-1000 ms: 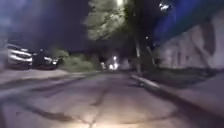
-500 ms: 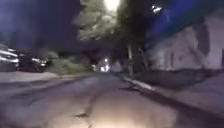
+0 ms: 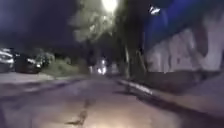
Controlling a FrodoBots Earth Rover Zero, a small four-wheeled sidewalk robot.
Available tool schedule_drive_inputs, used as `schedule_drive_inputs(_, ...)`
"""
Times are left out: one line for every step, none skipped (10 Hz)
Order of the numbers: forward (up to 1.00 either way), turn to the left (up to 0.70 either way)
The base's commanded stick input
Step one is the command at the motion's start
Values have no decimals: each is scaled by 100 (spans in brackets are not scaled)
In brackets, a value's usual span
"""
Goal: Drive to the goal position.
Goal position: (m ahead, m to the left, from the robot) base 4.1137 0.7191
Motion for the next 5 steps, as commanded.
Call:
schedule_drive_inputs(70,0)
schedule_drive_inputs(70,0)
schedule_drive_inputs(70,0)
schedule_drive_inputs(70,0)
schedule_drive_inputs(70,0)
